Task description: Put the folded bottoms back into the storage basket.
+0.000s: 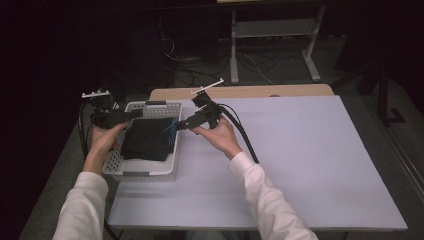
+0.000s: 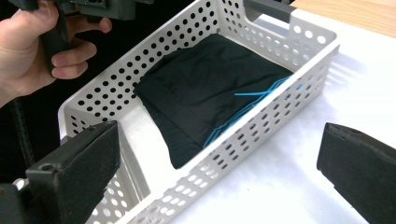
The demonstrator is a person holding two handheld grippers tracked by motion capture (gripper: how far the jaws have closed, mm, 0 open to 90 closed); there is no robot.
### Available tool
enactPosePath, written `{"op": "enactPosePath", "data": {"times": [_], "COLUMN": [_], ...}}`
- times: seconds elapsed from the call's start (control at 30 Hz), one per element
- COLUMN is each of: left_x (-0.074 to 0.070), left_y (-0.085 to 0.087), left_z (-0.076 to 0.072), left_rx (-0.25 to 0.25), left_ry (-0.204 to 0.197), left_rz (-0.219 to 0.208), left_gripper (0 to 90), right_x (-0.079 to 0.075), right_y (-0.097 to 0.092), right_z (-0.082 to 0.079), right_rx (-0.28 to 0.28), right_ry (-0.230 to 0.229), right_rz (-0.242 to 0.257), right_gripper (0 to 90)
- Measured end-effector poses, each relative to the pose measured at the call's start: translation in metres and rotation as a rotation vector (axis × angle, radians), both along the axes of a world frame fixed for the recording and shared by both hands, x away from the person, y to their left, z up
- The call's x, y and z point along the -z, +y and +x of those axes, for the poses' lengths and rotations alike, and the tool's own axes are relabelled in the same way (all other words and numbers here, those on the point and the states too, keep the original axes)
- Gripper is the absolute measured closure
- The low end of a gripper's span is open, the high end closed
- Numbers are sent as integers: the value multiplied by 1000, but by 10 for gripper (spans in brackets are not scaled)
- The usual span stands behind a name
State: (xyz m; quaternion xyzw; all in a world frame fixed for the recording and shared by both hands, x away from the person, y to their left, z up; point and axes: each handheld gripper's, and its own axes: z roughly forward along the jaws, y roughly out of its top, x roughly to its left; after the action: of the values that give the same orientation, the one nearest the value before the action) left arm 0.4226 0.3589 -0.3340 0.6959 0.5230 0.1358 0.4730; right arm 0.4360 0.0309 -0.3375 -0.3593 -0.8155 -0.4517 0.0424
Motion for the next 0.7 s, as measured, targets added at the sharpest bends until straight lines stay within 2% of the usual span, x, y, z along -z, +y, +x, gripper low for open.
{"op": "enactPosePath", "data": {"times": [0.17,0.4,0.5,0.57,0.7], "left_x": [-3,-5,-6,-7,-8], "left_y": [-8,-19,-23,-26,-31], "left_z": [-3,-7,-9,-10,-12], "left_rx": [19,29,32,31,32], "left_ry": [-23,-38,-55,-70,-78], "left_rz": [10,22,27,32,39], "left_gripper": [0,0,0,0,0], "right_x": [1,-2,-4,-5,-6], "right_y": [-15,-39,-50,-58,-73], "right_z": [2,0,-1,-2,-2], "right_rx": [-3,3,16,32,56], "right_ry": [-9,-42,-48,-54,-55], "right_rz": [-12,-2,-5,-25,-27], "right_gripper": [0,0,0,0,0]}}
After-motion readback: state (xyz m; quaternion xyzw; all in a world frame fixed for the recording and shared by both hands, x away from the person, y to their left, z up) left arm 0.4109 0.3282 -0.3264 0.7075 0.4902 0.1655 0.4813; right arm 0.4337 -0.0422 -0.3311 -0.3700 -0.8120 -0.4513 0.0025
